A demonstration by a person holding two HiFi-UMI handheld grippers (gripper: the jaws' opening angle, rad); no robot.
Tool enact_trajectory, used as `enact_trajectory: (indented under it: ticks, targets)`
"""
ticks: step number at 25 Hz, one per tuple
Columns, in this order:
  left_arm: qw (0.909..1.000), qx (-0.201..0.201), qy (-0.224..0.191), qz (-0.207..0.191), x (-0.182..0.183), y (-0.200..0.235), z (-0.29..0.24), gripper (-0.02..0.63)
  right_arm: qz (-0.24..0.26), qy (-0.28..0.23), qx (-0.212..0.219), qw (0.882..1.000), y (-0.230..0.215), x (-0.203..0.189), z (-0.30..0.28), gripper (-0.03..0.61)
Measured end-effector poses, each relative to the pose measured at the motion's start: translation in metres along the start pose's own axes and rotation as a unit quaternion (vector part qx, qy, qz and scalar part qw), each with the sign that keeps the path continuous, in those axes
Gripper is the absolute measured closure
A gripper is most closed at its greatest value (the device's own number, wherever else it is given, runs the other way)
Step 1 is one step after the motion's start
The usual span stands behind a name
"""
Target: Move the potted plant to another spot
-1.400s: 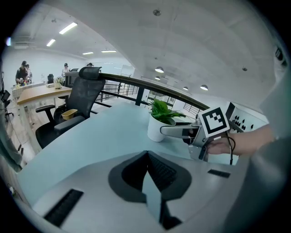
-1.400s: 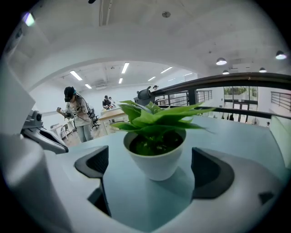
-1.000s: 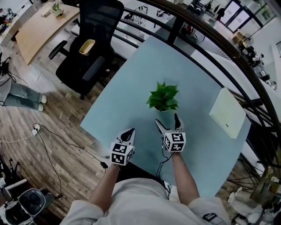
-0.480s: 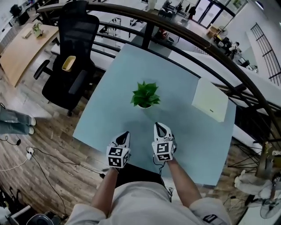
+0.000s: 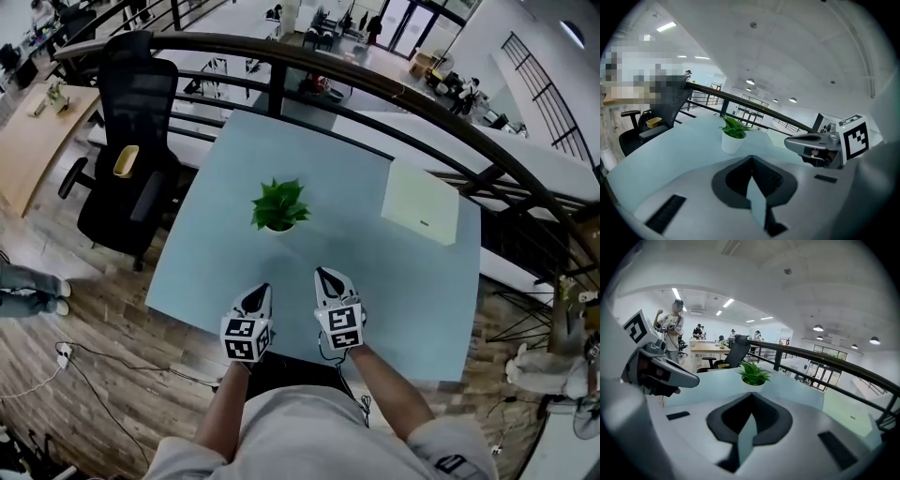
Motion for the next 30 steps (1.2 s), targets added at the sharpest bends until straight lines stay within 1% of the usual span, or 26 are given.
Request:
enact_trajectory:
  ticks: [3, 10, 14, 20, 24, 27, 30]
  targets:
    - [1.0, 0.003, -0.002, -0.005, 0.01, -0.009, -0.003, 0.601, -0.011, -0.01, 0.002, 1.0, -0.01, 0.005, 0.009, 0.575]
    - [0.9998, -0.007, -0.005, -0.015, 0.03, -0.053, -0.016, 0.601, -0.026, -0.024, 0.001, 0.999, -0.049, 0.011, 0.038, 0.575]
    - [0.9997, 0.0, -0.007, -0.024, 0.041, -0.074, -0.02, 0.601, -0.039, -0.038, 0.008, 0.998, -0.067, 0.018, 0.055, 0.575]
    - [0.999, 0.012, -0.019, -0.038, 0.057, -0.101, -0.026, 0.601, -0.061, -0.062, 0.018, 0.996, -0.097, 0.019, 0.076, 0.575]
    - [0.9982, 0.001, -0.026, -0.055, 0.073, -0.116, -0.035, 0.601, -0.075, -0.086, 0.006, 0.993, -0.119, 0.032, 0.088, 0.575]
    - [0.9967, -0.01, -0.049, -0.063, 0.095, -0.12, -0.034, 0.601, -0.082, -0.113, -0.006, 0.99, -0.126, 0.05, 0.101, 0.575]
    - [0.9932, -0.02, -0.079, -0.084, 0.125, -0.118, -0.036, 0.601, -0.076, -0.145, -0.02, 0.986, -0.127, 0.076, 0.108, 0.575]
Point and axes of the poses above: the fingertips, and each gripper's own axes: z backward along the fingers, y to its left, x out of its top, the point moved 4 cm from there along z, backward along the fingers, and after that the axes turned 15 degrees about -z, right-handed, at the moved point
